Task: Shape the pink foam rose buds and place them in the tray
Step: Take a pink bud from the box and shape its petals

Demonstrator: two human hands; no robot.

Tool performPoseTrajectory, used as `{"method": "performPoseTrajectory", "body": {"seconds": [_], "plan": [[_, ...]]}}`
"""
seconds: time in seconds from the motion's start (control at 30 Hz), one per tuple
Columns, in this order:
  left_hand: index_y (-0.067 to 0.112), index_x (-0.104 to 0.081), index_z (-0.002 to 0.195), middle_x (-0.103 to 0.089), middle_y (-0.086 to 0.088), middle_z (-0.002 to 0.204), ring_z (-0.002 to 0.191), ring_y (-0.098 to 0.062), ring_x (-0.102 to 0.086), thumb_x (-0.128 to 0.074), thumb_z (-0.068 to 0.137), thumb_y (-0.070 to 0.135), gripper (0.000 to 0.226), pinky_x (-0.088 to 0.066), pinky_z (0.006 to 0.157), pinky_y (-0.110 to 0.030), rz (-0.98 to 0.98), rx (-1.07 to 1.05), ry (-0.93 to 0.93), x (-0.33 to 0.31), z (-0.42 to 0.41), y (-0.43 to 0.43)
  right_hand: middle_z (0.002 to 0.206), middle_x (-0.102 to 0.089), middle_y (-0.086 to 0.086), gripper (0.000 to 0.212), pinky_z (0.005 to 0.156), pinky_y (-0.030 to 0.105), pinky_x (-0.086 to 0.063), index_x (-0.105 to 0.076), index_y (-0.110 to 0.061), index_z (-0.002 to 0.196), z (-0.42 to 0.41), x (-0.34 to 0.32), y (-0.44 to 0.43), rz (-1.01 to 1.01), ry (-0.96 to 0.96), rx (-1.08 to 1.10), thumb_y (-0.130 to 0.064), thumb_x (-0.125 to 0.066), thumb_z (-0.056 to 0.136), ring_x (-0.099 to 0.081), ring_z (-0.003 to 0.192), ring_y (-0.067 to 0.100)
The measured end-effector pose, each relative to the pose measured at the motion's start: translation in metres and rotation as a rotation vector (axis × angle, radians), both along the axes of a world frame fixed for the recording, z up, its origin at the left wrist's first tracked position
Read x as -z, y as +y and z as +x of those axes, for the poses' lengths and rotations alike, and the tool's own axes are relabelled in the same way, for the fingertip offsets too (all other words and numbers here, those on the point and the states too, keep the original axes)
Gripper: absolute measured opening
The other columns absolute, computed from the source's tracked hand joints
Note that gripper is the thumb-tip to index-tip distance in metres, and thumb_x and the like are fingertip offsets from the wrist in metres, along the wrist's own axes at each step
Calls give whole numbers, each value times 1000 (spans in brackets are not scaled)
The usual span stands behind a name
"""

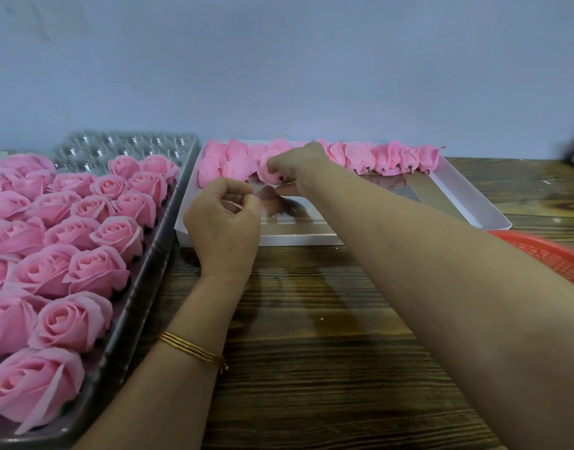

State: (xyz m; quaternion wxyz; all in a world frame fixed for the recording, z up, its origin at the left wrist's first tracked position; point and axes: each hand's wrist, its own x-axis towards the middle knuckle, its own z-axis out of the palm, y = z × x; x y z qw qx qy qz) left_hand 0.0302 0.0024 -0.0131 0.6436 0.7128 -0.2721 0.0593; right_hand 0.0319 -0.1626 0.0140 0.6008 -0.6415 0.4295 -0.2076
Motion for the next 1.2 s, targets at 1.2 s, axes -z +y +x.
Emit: {"method": "performPoseTrajectory", "body": {"seconds": [1.2], "plan": [[23,-65,86,-69,1,73,61,-8,-69,-66,87,5,18,-56,60,-18,-27,89,37,-3,-4,2,71,-47,13,37,61,37,-42,-39,-15,57,-36,-21,34,-176,-220,259,0,-69,73,-47,64,26]]}}
